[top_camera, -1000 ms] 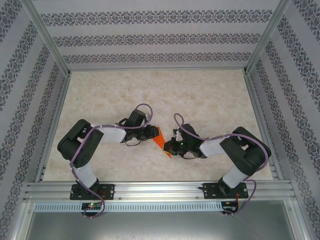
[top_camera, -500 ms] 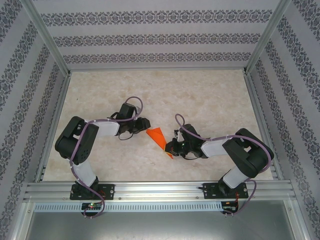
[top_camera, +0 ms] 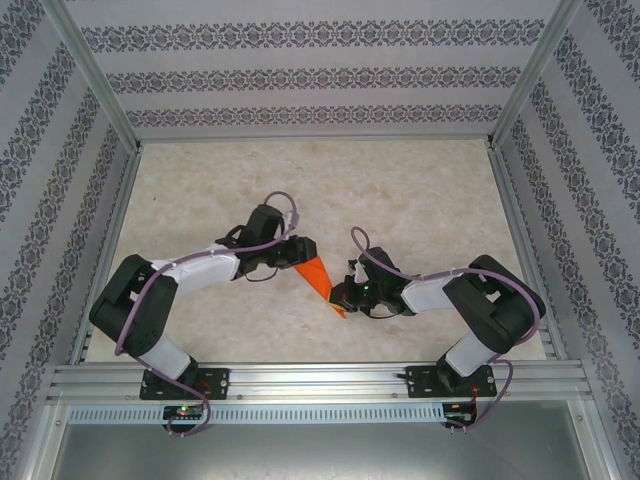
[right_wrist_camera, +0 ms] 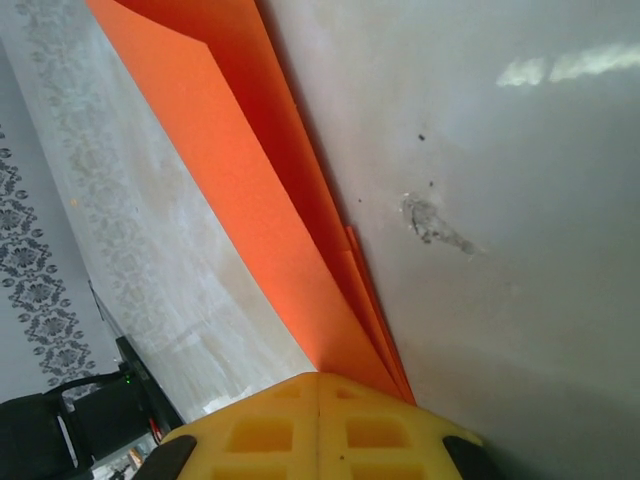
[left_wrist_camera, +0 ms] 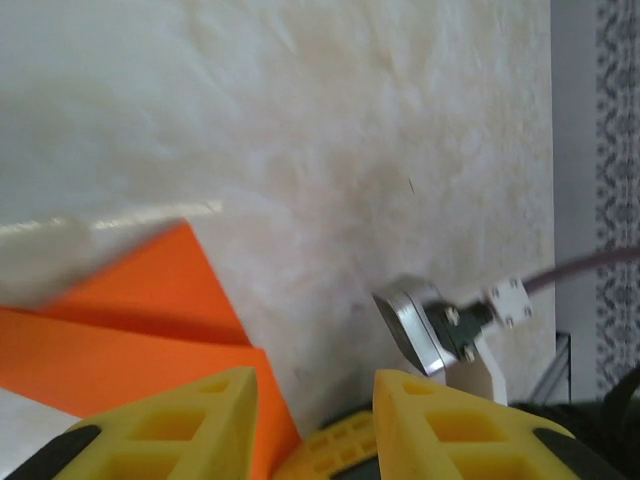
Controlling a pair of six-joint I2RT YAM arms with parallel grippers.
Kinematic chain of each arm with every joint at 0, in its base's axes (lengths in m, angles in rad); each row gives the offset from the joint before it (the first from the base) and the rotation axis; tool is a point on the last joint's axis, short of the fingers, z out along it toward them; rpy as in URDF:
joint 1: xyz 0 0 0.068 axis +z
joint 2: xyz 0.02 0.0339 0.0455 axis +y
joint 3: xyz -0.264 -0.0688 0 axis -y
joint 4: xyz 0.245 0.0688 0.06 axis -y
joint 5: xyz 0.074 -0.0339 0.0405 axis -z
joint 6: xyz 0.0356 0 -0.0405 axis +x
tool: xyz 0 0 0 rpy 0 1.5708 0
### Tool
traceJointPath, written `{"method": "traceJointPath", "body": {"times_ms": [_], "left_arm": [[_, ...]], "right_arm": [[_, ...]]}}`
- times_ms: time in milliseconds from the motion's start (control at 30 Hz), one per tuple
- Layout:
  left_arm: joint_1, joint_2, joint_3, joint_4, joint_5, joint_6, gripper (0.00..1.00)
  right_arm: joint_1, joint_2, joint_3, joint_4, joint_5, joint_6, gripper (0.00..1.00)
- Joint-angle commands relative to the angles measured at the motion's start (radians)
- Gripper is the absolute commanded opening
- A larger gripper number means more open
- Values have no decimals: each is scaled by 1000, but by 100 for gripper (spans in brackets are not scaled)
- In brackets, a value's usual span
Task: Fold a paper plane with a square sheet of paper (pick it up from the middle)
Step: Fold the wing for the fifth time at the center of the table.
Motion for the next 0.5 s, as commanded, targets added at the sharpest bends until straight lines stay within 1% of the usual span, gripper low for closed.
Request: {"method": "traceJointPath", "body": {"times_ms": [0, 67, 200, 333, 467], "left_arm": [[-55, 58, 2, 55, -12, -39, 36], [-72, 94, 4, 70, -19, -44, 36], [-76, 172, 11, 91, -35, -44, 36], [-76, 234, 60, -20, -106, 11, 33], [-75, 244, 68, -68, -124, 36, 32]], "right_arm": [[7, 57, -12, -57, 35, 37, 3], [7, 50, -11, -44, 29, 50, 3], [9, 10, 1, -53, 29, 58, 4], [11, -35, 7, -77, 27, 53, 5], [12, -67, 45, -120, 3, 35, 6]]}}
